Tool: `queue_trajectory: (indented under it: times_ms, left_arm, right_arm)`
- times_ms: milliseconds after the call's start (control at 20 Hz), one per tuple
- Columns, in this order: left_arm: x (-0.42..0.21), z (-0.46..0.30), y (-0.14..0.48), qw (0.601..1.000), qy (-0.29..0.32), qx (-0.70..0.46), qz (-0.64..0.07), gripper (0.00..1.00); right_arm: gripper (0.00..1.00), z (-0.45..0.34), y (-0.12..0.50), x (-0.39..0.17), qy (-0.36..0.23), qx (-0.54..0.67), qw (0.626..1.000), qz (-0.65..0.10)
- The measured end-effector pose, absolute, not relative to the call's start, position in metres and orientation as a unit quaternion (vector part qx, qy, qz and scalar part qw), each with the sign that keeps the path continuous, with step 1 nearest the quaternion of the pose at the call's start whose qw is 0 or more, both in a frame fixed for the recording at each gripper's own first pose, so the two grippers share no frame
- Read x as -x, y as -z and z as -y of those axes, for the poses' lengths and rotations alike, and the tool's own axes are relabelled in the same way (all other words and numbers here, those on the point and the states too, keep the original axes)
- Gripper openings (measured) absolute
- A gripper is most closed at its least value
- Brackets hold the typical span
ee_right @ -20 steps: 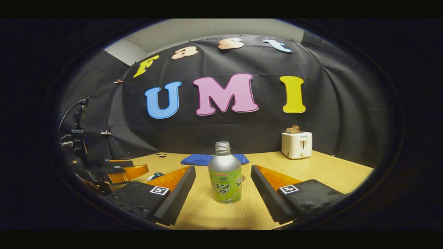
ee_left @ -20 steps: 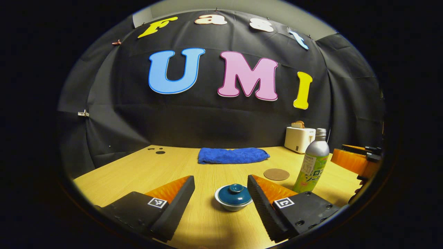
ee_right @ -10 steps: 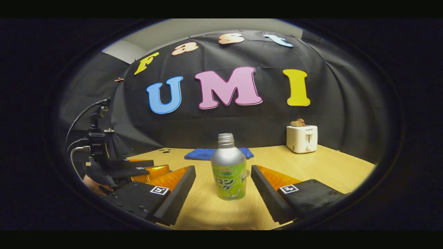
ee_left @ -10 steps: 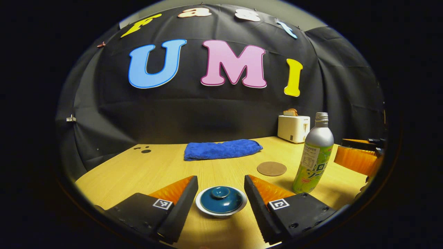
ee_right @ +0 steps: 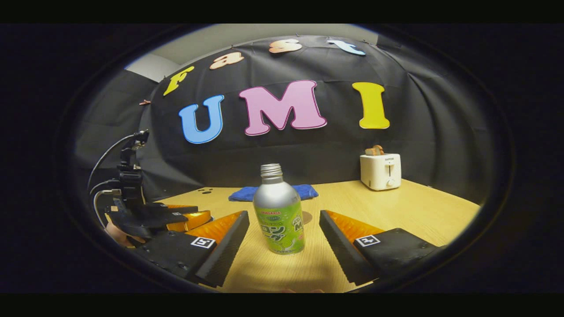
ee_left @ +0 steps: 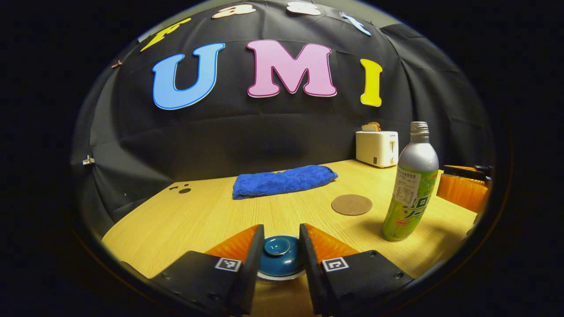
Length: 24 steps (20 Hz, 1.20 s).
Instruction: Open the teacup lid with one hand, grasp the water bottle and pour water into the teacup with the other hand; after pouring, place the water bottle on the coaster and then close the teacup lid.
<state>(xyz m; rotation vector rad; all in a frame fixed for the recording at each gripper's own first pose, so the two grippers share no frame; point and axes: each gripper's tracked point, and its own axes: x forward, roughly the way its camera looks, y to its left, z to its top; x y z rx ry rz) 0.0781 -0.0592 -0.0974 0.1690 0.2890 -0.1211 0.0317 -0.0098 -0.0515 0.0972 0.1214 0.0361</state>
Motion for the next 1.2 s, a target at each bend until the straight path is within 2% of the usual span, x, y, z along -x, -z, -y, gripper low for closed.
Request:
queue_trajectory:
  times_ms: [100, 150, 350, 400, 450, 550, 600, 1200]
  left_arm:
    - [-0.082, 0.061, 0.100, 0.984, 0.054, -0.086, -0.146, 0.45]
    - [-0.083, 0.060, 0.099, 0.984, 0.052, -0.085, -0.145, 0.37]
    - [-0.081, 0.060, 0.098, 0.986, 0.049, -0.080, -0.141, 0.31]
    - [-0.080, 0.060, 0.096, 0.986, 0.050, -0.076, -0.137, 0.33]
    - [-0.080, 0.060, 0.095, 0.987, 0.052, -0.072, -0.133, 0.29]
    - [-0.078, 0.060, 0.092, 0.988, 0.053, -0.065, -0.126, 0.31]
    - [-0.077, 0.061, 0.089, 0.989, 0.053, -0.065, -0.121, 0.29]
    - [-0.043, 0.040, 0.031, 0.997, 0.034, -0.054, -0.054, 0.28]
  right_arm:
    - [0.99, 0.008, 0.053, -0.032, -0.021, -0.049, 0.997, -0.062]
    - [0.99, 0.007, 0.054, -0.032, -0.022, -0.047, 0.997, -0.062]
    - [0.99, 0.005, 0.056, -0.033, -0.027, -0.047, 0.996, -0.065]
    - [0.99, 0.004, 0.055, -0.033, -0.028, -0.047, 0.996, -0.065]
    - [0.99, 0.003, 0.056, -0.034, -0.029, -0.046, 0.996, -0.066]
    - [0.99, 0.004, 0.054, -0.034, -0.027, -0.040, 0.997, -0.063]
    - [0.99, 0.004, 0.053, -0.036, -0.026, -0.038, 0.997, -0.062]
    - [0.99, 0.004, 0.056, -0.074, -0.002, -0.023, 0.999, -0.045]
